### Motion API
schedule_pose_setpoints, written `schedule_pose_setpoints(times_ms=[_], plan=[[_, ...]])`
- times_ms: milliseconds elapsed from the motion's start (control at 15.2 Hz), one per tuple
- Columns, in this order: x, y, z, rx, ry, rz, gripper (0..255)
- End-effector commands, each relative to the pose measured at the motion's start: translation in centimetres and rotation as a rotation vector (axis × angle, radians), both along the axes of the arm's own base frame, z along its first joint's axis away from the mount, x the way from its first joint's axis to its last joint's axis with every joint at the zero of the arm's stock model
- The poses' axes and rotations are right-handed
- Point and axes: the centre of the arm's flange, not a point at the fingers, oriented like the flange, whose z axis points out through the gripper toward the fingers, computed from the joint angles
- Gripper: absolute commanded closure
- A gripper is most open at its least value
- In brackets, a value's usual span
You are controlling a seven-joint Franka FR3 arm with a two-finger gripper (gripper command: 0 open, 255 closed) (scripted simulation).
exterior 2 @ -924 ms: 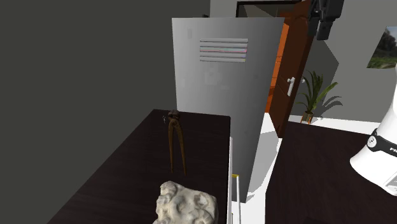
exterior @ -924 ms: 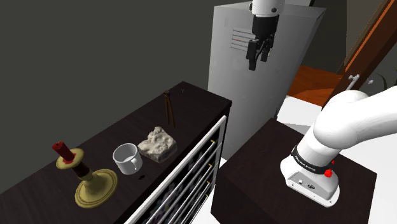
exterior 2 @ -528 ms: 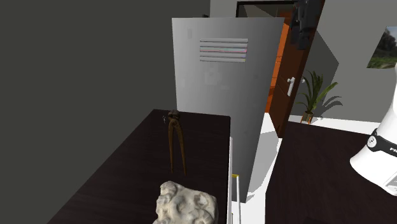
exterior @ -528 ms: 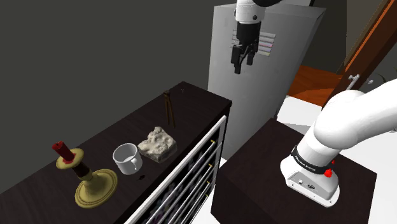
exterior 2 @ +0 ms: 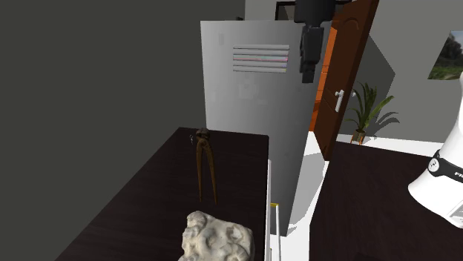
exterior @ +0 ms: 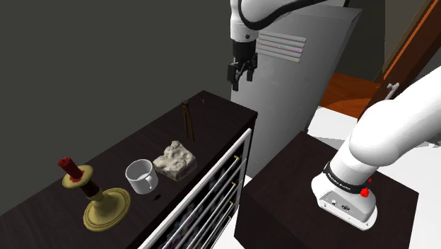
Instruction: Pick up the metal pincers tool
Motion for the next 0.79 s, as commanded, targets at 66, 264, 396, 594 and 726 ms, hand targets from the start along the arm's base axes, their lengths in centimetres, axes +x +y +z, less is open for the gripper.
schedule_pose_setpoints(times_ms=[66, 264, 396, 594, 726], plan=[[3.0, 1.7, -1.6, 0.004, -0.009, 0.009, 0], [5.9, 3.7, -3.1, 0.007, -0.017, 0.018, 0], [7.8, 5.0, -4.2, 0.009, -0.022, 0.025, 0], [10.7, 6.9, -5.7, 0.011, -0.03, 0.034, 0], [12.7, 8.3, -6.8, 0.013, -0.036, 0.041, 0]])
